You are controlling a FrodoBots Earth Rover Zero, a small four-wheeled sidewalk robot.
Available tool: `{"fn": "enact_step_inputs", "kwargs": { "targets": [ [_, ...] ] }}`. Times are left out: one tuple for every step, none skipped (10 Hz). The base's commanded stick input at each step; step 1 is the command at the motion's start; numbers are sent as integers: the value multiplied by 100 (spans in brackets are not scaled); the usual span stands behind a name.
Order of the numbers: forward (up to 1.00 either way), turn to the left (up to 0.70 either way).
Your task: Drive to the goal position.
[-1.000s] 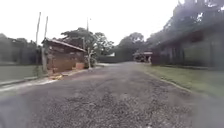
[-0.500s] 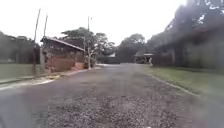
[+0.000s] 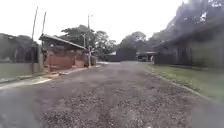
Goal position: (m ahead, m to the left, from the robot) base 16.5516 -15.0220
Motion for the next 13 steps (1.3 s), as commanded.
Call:
{"fn": "enact_step_inputs", "kwargs": {
  "targets": [
    [70, -22],
    [70, -35],
    [70, -35],
    [70, -35],
    [70, -34],
    [70, -18],
    [70, -3],
    [70, 0],
    [70, 0],
    [70, 0],
    [70, 0],
    [70, 0],
    [70, -17]
  ]
}}
